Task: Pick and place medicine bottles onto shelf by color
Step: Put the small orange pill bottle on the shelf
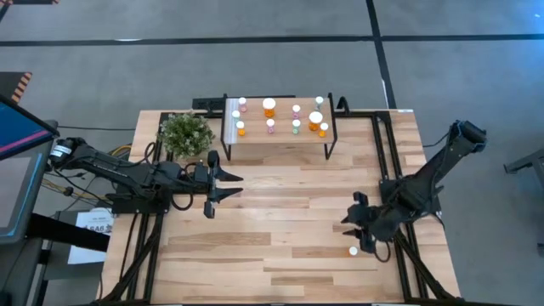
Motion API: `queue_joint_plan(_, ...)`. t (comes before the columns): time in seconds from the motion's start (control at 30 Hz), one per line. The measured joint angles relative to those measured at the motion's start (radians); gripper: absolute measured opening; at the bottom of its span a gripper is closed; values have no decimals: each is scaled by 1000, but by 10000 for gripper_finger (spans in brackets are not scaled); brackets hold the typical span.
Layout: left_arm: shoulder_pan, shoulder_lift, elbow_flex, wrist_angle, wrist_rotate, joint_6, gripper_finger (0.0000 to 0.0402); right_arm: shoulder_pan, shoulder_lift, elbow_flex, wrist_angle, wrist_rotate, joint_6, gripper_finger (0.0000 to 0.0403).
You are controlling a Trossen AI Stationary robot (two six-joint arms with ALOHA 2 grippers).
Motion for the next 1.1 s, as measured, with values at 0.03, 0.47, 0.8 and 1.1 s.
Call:
queue_joint_plan(0.03,0,0,0,0,0,-1,123,17,7,0,1,0,19,193)
queue_joint_plan(0.47,0,0,0,1,-26,-29,123,194,24,0,-2,15,231,188)
queue_joint_plan(0.8,0,0,0,3,-26,-35,123,239,75,1,8,13,289,193)
queue_joint_plan(1.1,0,0,0,-1,-26,-37,123,267,167,1,20,-4,324,181)
